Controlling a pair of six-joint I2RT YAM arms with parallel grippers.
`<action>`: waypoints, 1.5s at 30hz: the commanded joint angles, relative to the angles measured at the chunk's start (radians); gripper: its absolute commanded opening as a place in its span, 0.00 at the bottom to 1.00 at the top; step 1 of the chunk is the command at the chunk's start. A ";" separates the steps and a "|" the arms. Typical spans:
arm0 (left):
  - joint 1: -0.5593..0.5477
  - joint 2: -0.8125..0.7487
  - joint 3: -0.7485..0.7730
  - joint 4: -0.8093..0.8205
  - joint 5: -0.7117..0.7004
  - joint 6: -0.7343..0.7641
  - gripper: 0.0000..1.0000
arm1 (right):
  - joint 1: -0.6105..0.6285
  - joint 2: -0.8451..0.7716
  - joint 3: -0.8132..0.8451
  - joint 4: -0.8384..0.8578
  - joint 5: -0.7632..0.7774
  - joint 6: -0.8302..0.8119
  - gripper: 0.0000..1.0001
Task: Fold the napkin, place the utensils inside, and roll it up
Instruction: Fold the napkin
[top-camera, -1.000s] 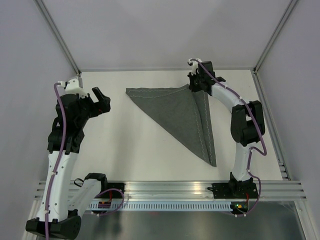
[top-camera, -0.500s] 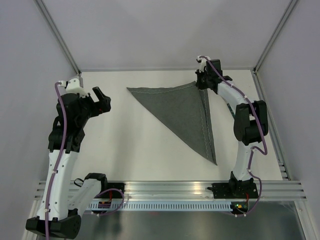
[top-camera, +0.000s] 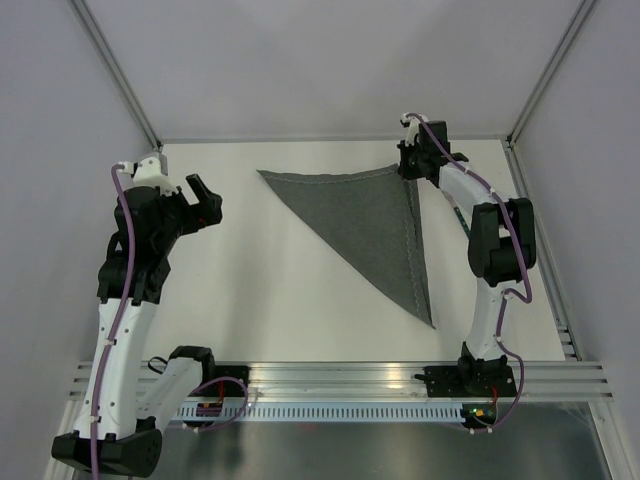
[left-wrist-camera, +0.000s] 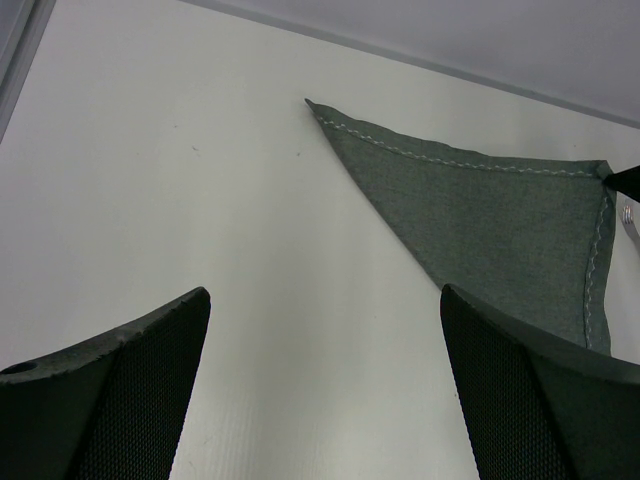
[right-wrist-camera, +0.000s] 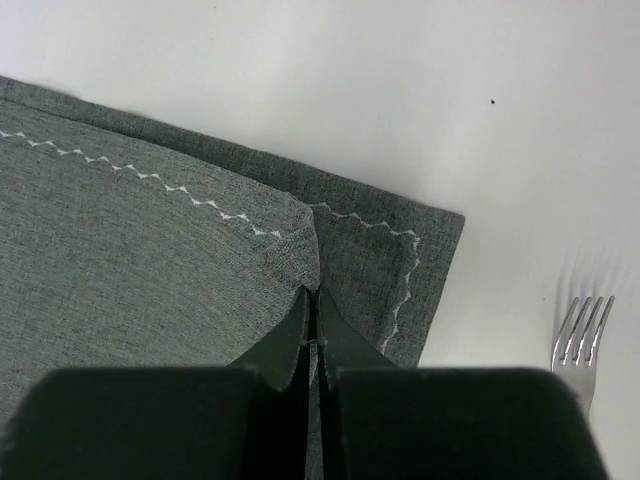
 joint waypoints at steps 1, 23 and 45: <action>0.003 0.003 -0.004 0.038 0.015 -0.013 1.00 | -0.013 0.007 0.033 0.039 -0.012 0.011 0.00; 0.003 0.001 -0.007 0.038 0.014 -0.014 1.00 | -0.028 -0.013 0.046 0.041 -0.019 0.011 0.00; 0.003 0.006 -0.018 0.038 0.015 -0.013 1.00 | -0.047 0.048 0.064 0.028 0.009 0.002 0.00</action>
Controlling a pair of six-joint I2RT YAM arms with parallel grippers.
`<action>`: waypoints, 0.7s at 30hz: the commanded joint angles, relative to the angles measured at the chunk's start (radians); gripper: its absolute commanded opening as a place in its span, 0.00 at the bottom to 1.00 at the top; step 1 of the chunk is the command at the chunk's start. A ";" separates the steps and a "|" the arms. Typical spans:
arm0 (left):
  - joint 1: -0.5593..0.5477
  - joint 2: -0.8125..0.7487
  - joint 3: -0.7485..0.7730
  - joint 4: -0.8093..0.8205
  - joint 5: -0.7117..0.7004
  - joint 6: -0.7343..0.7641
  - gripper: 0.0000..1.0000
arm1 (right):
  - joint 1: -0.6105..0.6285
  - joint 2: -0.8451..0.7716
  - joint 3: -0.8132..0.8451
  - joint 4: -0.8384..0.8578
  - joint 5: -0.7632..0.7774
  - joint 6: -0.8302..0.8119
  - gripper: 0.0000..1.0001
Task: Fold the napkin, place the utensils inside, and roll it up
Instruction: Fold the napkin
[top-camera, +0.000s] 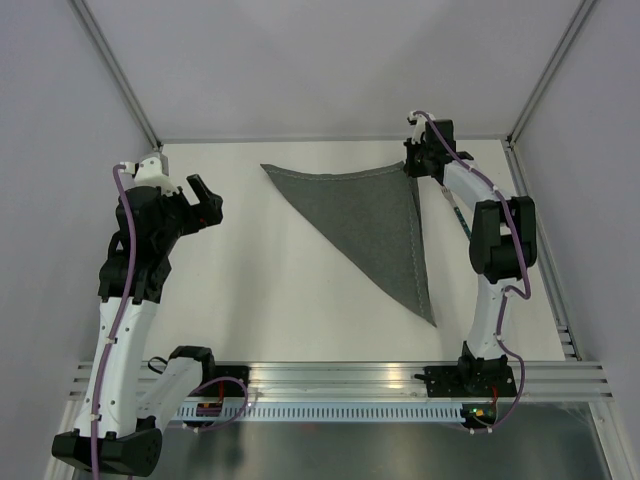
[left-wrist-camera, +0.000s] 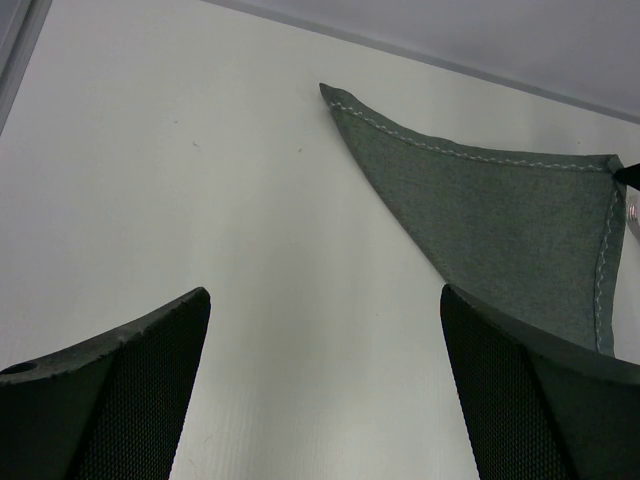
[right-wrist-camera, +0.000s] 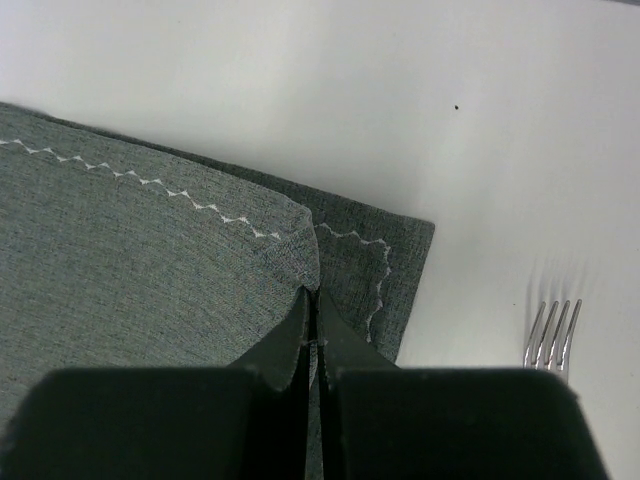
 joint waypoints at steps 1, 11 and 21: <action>0.003 0.002 -0.013 0.038 0.015 -0.013 1.00 | -0.014 0.030 0.044 0.024 0.017 0.002 0.00; 0.003 0.003 -0.027 0.044 0.015 -0.009 1.00 | -0.032 0.111 0.100 -0.021 0.061 -0.011 0.35; 0.003 -0.015 -0.039 0.043 0.049 -0.008 1.00 | -0.182 0.041 0.113 -0.165 -0.034 -0.087 0.68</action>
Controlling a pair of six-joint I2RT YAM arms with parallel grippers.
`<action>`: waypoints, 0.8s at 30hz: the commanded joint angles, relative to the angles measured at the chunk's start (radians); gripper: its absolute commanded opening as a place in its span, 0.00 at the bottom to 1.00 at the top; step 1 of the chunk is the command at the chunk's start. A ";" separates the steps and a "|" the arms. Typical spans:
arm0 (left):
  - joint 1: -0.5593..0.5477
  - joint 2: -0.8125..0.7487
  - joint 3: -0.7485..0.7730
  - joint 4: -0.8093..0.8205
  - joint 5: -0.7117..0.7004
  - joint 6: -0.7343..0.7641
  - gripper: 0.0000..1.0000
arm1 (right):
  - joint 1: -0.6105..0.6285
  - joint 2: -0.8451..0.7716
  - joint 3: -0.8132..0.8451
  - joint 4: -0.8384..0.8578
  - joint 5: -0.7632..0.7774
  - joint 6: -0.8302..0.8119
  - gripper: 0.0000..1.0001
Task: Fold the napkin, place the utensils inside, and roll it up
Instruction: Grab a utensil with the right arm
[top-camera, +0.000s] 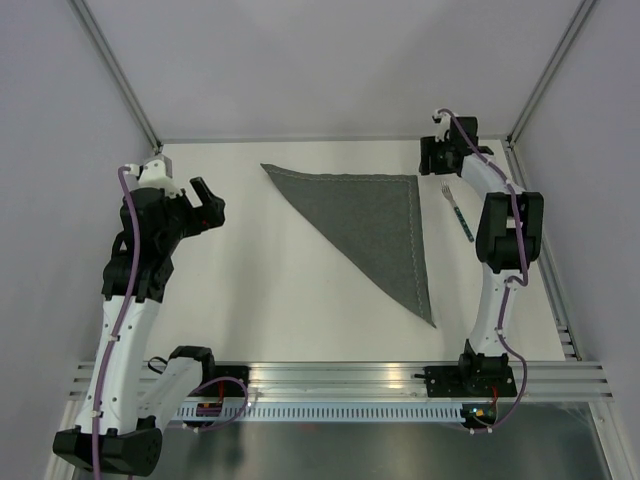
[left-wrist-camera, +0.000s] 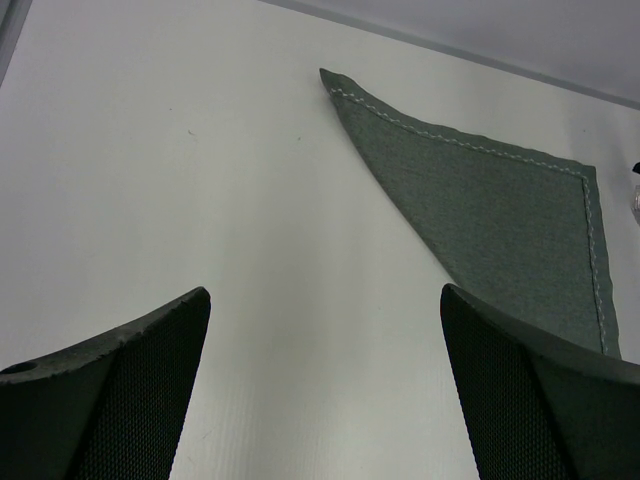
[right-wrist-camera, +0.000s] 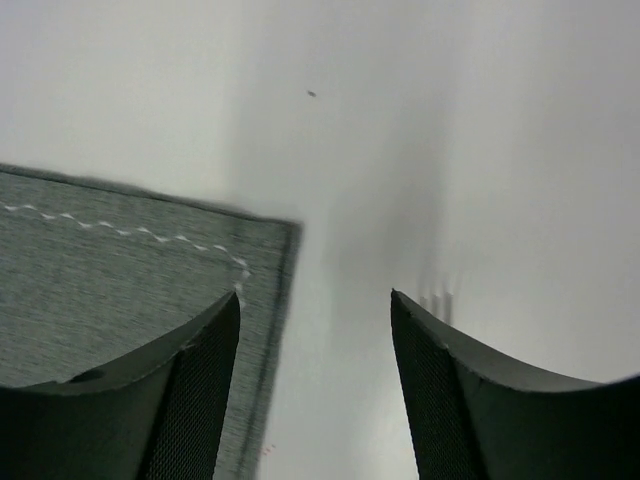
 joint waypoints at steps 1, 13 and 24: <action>0.003 -0.027 -0.011 0.027 0.048 -0.009 1.00 | -0.087 -0.113 -0.053 -0.090 -0.047 -0.071 0.67; 0.003 -0.050 -0.070 0.054 0.096 -0.026 1.00 | -0.225 -0.158 -0.243 -0.182 -0.156 -0.275 0.58; 0.003 -0.055 -0.076 0.054 0.096 -0.017 1.00 | -0.214 -0.134 -0.281 -0.179 -0.167 -0.273 0.57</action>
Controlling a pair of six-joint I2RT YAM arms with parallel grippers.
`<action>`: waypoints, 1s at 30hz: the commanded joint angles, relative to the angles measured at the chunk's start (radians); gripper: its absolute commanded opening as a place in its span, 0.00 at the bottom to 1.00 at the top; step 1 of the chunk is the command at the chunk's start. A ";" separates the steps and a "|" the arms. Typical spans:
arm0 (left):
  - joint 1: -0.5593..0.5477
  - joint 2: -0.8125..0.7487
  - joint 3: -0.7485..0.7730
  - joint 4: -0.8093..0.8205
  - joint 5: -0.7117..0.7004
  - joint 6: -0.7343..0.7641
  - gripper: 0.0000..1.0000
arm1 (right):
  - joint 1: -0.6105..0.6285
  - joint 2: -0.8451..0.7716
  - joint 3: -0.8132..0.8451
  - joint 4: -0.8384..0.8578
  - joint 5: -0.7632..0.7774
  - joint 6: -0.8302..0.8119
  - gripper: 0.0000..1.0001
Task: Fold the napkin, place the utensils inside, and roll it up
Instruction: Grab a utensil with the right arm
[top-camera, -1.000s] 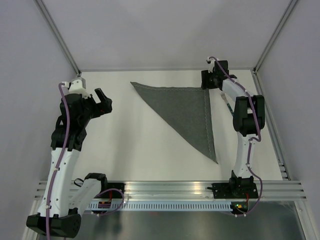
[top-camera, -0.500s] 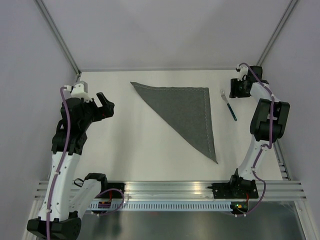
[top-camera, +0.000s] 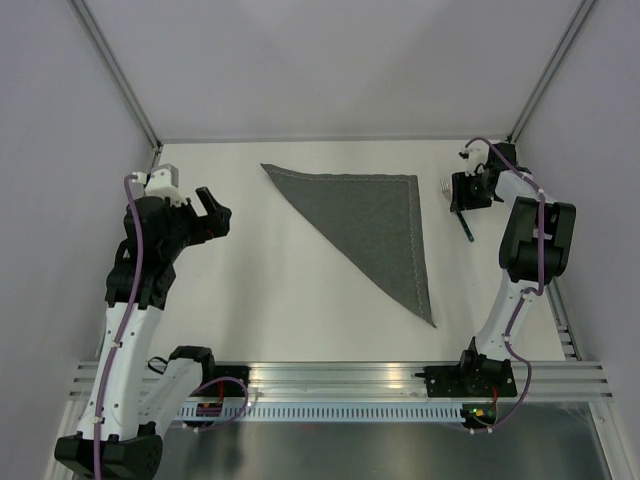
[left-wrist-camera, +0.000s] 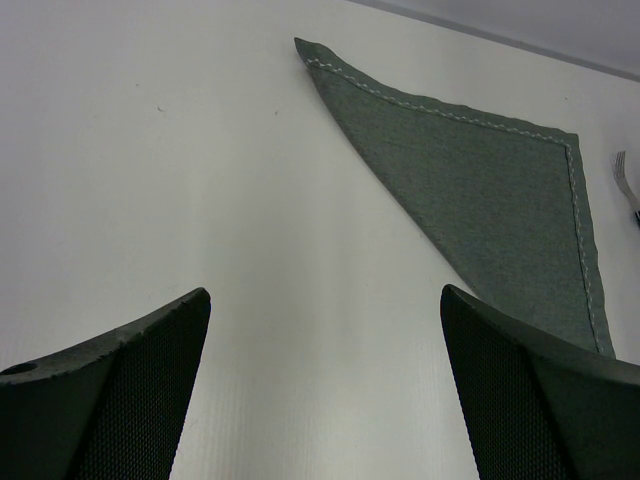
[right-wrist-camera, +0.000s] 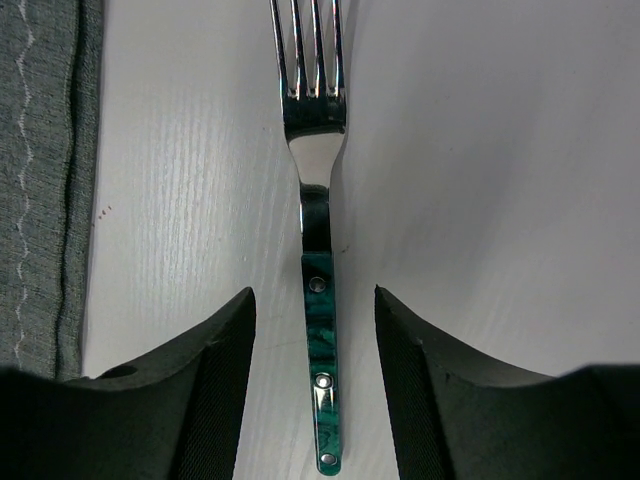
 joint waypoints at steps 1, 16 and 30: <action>0.003 -0.010 -0.004 0.044 0.023 -0.017 1.00 | 0.008 0.003 -0.019 0.003 0.005 -0.022 0.57; 0.003 0.005 -0.007 0.044 0.021 -0.014 1.00 | 0.044 0.027 -0.068 0.026 0.073 -0.060 0.28; 0.003 0.014 0.000 0.043 0.015 -0.012 1.00 | 0.129 -0.149 0.092 -0.156 0.066 -0.001 0.00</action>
